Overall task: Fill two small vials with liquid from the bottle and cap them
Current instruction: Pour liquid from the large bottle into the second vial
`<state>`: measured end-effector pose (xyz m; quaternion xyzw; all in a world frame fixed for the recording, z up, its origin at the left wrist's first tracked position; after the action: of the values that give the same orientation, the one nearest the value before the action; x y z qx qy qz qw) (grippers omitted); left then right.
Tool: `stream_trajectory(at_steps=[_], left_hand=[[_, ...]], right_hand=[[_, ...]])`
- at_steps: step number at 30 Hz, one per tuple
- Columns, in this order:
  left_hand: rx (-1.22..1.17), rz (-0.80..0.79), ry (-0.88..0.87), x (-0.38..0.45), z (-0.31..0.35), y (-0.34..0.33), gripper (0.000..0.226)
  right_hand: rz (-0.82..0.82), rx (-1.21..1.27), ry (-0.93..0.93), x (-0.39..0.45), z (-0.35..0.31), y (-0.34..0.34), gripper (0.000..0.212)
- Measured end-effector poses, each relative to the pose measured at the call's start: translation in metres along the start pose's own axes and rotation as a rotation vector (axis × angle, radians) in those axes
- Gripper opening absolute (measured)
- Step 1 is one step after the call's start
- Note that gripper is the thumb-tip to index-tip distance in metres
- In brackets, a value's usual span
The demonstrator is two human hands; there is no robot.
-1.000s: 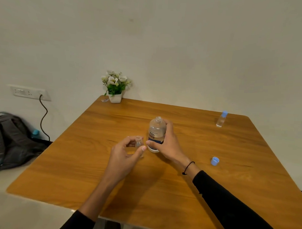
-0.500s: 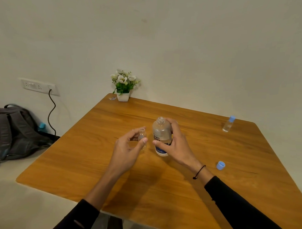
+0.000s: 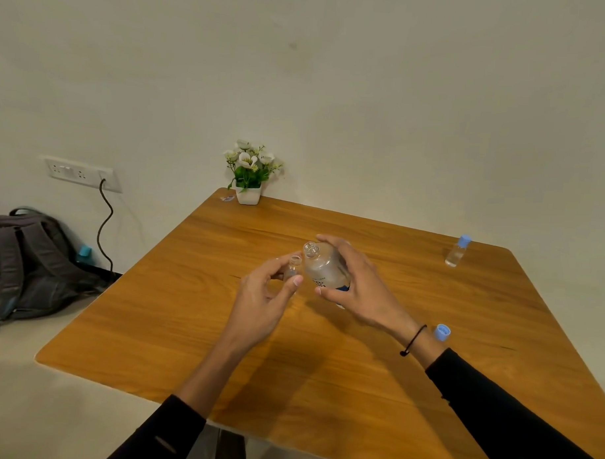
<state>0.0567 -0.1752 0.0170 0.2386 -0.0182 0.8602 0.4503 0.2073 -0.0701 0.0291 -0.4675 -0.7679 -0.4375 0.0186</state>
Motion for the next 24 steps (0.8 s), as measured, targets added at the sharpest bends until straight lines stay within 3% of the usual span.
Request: stream_trajectory(at_steps=[24], left_hand=[[-0.02,-0.035,0.002,-0.003,-0.004,-0.016,0.043]], right_hand=[[-0.054,-0.272,0.035,-0.004,-0.006,0.026,0.091]])
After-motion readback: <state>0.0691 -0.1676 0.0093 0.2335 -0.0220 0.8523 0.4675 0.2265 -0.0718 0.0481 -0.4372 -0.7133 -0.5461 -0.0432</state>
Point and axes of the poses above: each hand's wrist, its own x-axis towards the middle knuckle, its own y-axis out of the back of the hand, z = x × y, the point moved 10 cm from there along x, towards the middle knuckle, and after that the axes turned 10 degrees about z, right-handed, at the moved point
